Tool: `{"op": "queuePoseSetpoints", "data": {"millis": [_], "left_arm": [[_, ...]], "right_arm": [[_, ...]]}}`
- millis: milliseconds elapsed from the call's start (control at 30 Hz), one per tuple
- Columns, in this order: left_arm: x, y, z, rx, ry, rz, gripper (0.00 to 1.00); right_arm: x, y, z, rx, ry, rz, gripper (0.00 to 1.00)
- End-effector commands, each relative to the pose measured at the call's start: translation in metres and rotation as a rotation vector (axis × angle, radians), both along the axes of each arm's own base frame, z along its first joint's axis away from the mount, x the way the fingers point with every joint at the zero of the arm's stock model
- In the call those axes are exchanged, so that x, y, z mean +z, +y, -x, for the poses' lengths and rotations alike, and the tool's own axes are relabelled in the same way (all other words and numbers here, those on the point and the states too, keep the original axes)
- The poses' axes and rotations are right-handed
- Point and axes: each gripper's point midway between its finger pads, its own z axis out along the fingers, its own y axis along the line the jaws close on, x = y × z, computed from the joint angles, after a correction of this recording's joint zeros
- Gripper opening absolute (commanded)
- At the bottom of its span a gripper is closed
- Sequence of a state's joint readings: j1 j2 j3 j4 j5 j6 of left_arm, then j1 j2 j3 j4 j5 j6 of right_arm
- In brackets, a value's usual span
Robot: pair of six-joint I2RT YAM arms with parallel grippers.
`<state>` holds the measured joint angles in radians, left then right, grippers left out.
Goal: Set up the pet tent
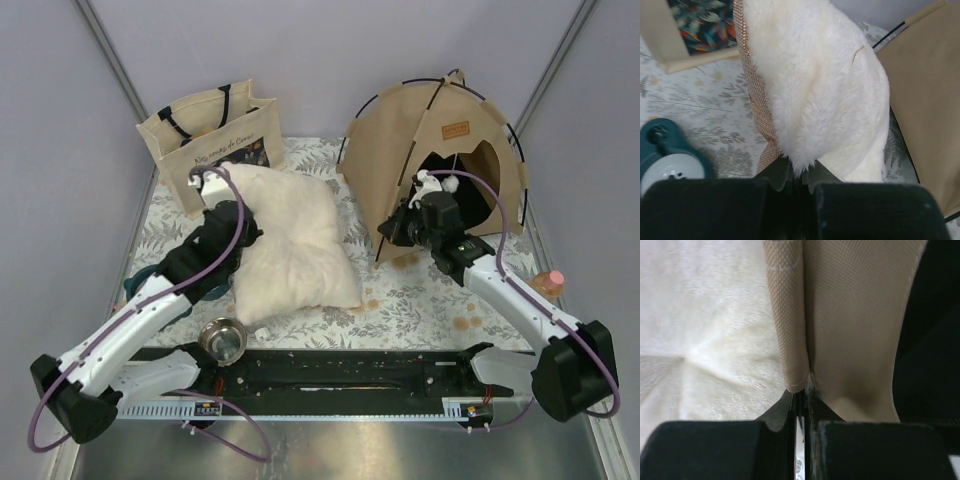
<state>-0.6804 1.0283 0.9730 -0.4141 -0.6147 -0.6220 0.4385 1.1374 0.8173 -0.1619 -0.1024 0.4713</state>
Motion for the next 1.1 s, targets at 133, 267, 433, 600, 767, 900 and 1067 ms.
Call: {"op": "queuePoseSetpoints", "data": {"millis": [133, 267, 433, 600, 767, 900, 1067], "left_arm": [[0.088, 0.055, 0.043, 0.052, -0.171, 0.012, 0.0], [0.104, 0.062, 0.059, 0.017, -0.2, 0.032, 0.0], [0.116, 0.07, 0.072, 0.002, -0.231, 0.056, 0.0], [0.128, 0.072, 0.083, -0.025, -0.252, 0.085, 0.0], [0.143, 0.069, 0.092, -0.08, -0.277, 0.117, 0.0], [0.165, 0.053, 0.101, -0.188, -0.316, 0.172, 0.0], [0.204, 0.036, 0.122, -0.336, -0.395, 0.266, 0.0]], "right_arm": [[0.025, 0.066, -0.022, 0.044, -0.011, -0.139, 0.0], [0.022, 0.099, -0.016, 0.041, 0.02, -0.196, 0.0], [0.011, 0.123, 0.01, 0.092, 0.088, -0.161, 0.01], [0.025, 0.089, 0.021, 0.011, 0.054, -0.115, 0.66], [0.066, 0.051, 0.04, -0.033, -0.045, -0.095, 0.91], [0.088, 0.033, 0.063, -0.005, -0.096, -0.11, 0.94], [0.099, 0.028, 0.098, 0.136, -0.159, -0.14, 0.97]]}}
